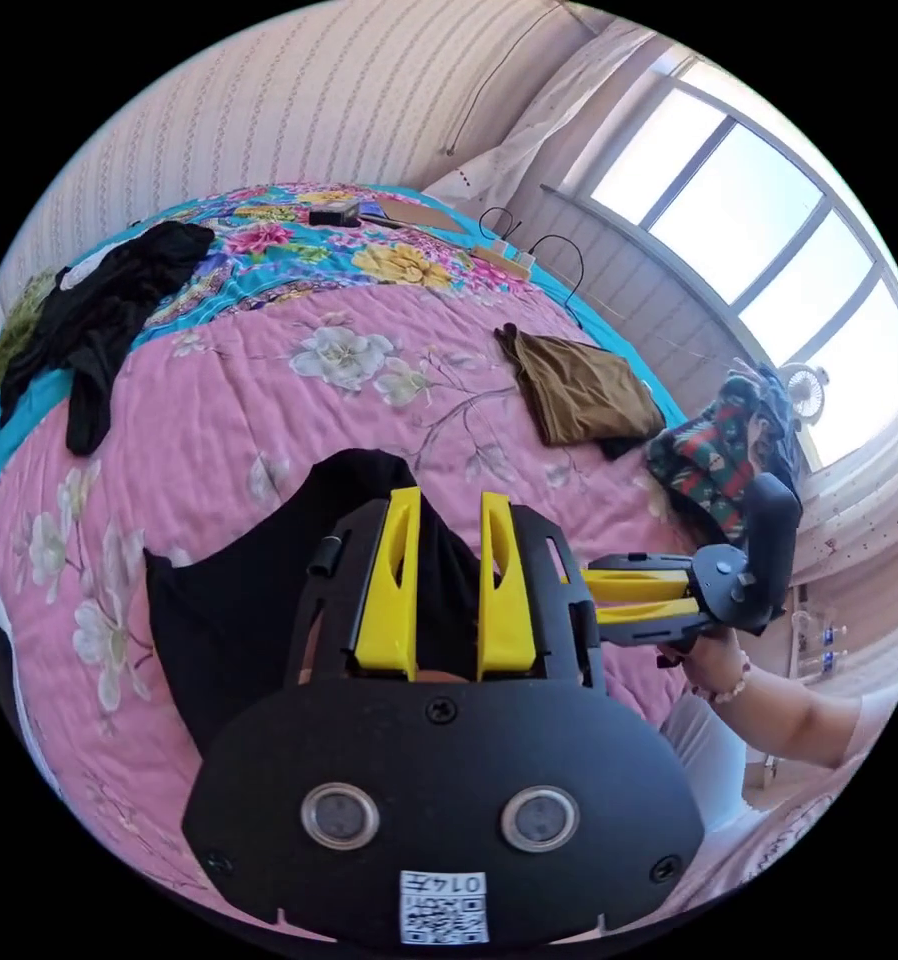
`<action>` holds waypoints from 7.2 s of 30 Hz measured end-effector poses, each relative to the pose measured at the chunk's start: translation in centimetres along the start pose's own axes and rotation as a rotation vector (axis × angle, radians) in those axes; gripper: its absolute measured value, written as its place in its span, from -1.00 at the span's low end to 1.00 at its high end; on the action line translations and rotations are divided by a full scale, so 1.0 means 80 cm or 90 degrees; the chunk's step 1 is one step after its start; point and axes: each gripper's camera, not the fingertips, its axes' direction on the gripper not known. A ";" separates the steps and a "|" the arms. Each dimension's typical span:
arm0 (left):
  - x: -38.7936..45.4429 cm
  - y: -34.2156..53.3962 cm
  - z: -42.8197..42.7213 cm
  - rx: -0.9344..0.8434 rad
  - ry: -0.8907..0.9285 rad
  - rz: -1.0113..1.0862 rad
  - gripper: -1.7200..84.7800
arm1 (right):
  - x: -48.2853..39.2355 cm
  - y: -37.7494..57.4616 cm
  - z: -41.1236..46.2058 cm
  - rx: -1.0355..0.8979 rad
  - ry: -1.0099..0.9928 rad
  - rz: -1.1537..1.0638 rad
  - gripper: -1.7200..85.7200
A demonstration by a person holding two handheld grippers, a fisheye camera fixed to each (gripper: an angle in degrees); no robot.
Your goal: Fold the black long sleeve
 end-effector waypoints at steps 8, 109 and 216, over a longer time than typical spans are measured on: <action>-0.059 -0.034 0.021 -0.067 -0.063 -0.037 -0.97 | 0.033 -0.034 -0.024 0.010 -0.123 0.006 -0.91; 0.009 0.704 -0.228 -0.023 0.081 -0.077 -0.98 | -0.170 0.250 -0.020 -0.133 -0.069 0.088 -0.95; 0.016 0.859 -0.190 0.017 -0.035 -0.363 -0.95 | -0.392 -0.058 0.188 -0.168 -0.190 -0.129 -0.81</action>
